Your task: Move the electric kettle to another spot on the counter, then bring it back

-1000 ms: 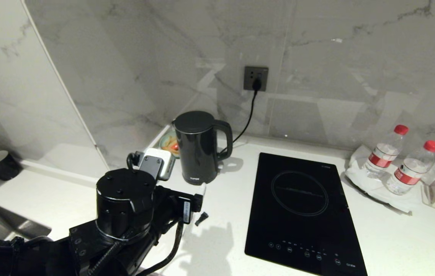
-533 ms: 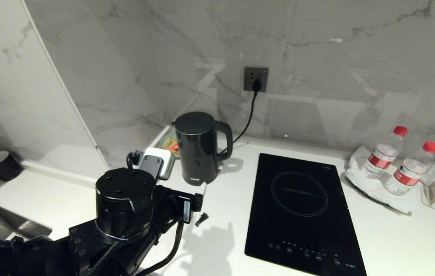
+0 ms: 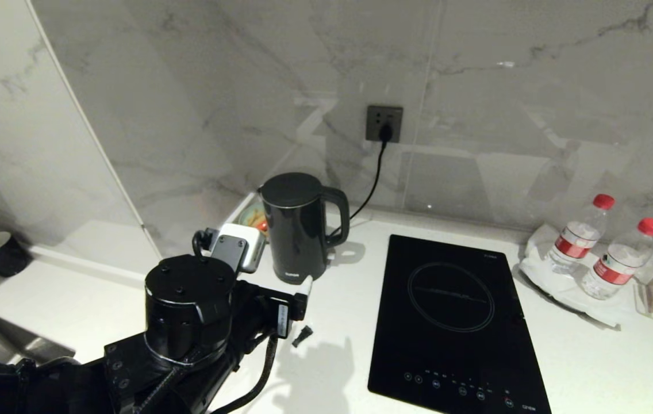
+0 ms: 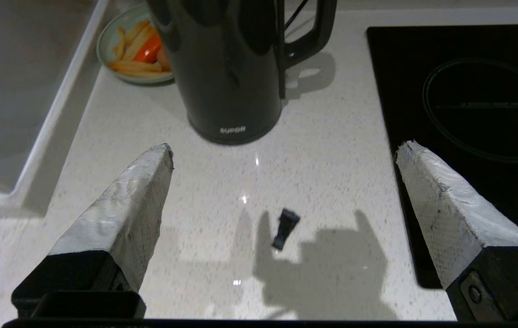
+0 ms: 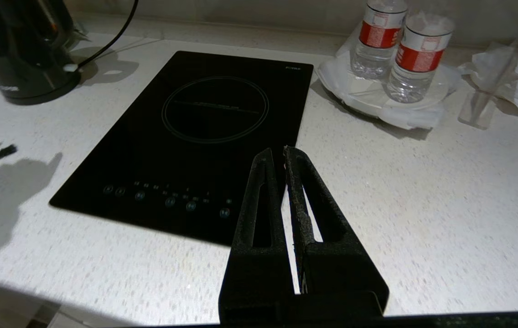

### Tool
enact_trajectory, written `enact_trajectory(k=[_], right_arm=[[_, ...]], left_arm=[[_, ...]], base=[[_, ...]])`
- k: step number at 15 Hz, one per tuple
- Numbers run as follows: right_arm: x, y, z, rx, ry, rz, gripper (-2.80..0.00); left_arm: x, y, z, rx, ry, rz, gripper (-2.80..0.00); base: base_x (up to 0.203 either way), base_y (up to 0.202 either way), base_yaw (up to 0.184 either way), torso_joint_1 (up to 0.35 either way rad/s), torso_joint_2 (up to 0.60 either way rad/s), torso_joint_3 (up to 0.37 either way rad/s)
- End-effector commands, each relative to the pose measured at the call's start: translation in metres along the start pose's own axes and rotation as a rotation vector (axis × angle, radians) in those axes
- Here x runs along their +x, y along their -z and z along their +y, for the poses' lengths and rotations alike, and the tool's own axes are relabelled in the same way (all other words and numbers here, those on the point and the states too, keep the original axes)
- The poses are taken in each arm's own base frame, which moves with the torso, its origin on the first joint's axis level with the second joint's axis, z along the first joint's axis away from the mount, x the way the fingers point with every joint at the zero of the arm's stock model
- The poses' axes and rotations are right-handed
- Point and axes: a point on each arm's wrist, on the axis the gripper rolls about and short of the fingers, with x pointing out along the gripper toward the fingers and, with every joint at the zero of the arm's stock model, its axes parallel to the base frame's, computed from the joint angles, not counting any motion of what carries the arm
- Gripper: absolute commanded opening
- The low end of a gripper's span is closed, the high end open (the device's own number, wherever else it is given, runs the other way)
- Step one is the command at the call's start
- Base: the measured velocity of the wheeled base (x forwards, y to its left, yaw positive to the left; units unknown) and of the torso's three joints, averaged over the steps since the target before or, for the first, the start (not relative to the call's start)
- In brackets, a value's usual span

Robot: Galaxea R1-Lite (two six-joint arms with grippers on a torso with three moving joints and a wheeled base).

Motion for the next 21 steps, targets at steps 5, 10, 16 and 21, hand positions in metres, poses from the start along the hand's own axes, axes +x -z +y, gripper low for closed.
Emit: enact_trajectory(k=[5, 10, 16, 21], right_arm=[[0.0, 0.0, 0.0, 0.0, 0.0, 0.0, -2.8], [0.0, 0.0, 0.0, 0.0, 0.0, 0.0, -2.8], [0.0, 0.0, 0.0, 0.0, 0.0, 0.0, -2.8], [0.0, 0.0, 0.0, 0.0, 0.0, 0.0, -2.8]], left_arm=[[0.0, -0.001, 0.0, -0.003, -0.003, -0.006, 0.0], [-0.005, -0.002, -0.015, -0.012, 0.049, -0.013, 0.0], [0.018, 0.02, -0.067, -0.077, 0.147, 0.082, 0.0], [0.02, 0.035, -0.074, -0.037, 0.181, 0.156, 0.0]], base=[[0.175, 0.0, 0.002, 0.009, 0.0, -0.003], [0.0, 0.0, 0.0, -0.007, 0.01, 0.005], [0.0, 0.0, 0.0, 0.0, 0.0, 0.0], [0.0, 0.0, 0.0, 0.0, 0.0, 0.0]])
